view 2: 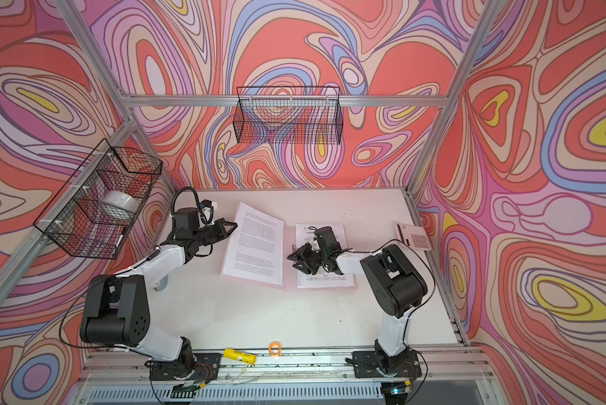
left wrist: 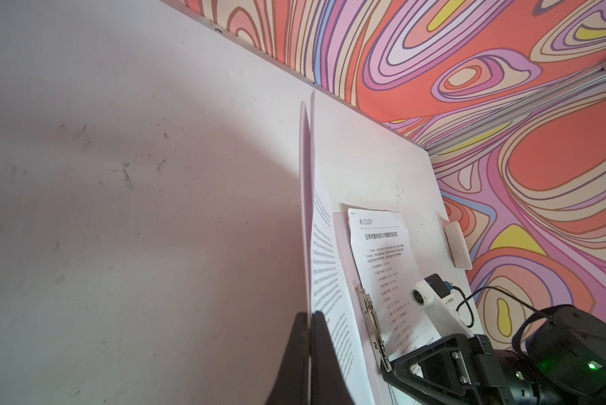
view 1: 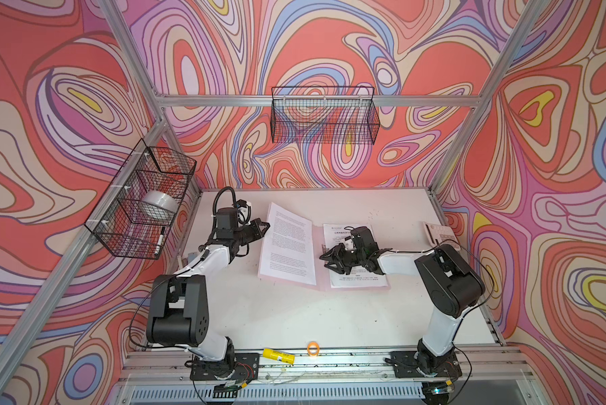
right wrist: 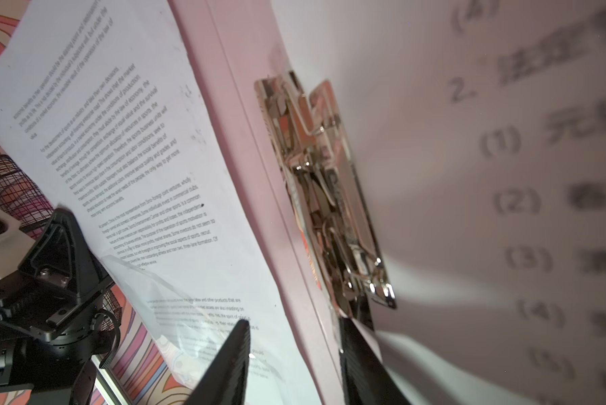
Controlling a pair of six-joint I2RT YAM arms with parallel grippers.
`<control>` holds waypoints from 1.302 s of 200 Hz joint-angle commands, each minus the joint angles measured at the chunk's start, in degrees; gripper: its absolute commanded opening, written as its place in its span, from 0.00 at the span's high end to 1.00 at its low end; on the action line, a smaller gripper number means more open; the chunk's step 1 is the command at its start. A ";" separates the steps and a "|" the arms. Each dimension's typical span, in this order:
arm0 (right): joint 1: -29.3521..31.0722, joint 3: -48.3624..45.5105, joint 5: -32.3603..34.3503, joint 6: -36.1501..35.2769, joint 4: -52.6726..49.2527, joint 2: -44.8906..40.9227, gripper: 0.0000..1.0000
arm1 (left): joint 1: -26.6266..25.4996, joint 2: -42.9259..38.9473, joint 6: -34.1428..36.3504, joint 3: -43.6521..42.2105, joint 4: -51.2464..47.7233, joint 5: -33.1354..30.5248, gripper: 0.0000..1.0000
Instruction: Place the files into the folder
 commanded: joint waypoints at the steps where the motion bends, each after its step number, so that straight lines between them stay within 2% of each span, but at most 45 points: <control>1: -0.02 0.22 0.93 -2.86 -3.29 -2.48 0.57 | -0.37 -1.47 1.55 0.14 -1.59 0.19 1.00; 19: -0.08 -0.12 1.36 -3.75 -5.09 -2.58 0.57 | -0.37 -1.60 1.78 -0.02 -1.57 -0.05 1.00; 47: -0.03 2.41 7.36 -8.66 -16.95 -4.94 0.59 | -0.37 -1.32 1.54 0.09 -1.24 0.35 1.00; 92: -0.02 3.76 12.12 -11.78 -21.84 -9.35 0.59 | -0.37 -1.48 1.88 0.15 -1.58 -0.02 1.00; 141: -1.04 6.28 16.46 -18.42 -29.38 -10.45 0.60 | -0.37 -2.26 2.15 -0.13 -1.87 -0.48 1.00; 203: -6.29 3.35 22.92 -22.91 -33.28 -17.25 0.62 | -0.11 -3.53 0.26 2.99 -2.42 -0.11 1.00; 244: -10.22 1.25 32.53 -25.47 -37.61 -23.45 0.62 | -0.11 -5.67 -0.32 5.22 -4.26 0.25 1.00; 260: -10.72 1.20 34.13 -26.71 -38.86 -24.20 0.62 | -0.11 -6.55 -1.26 5.32 -4.21 0.94 1.00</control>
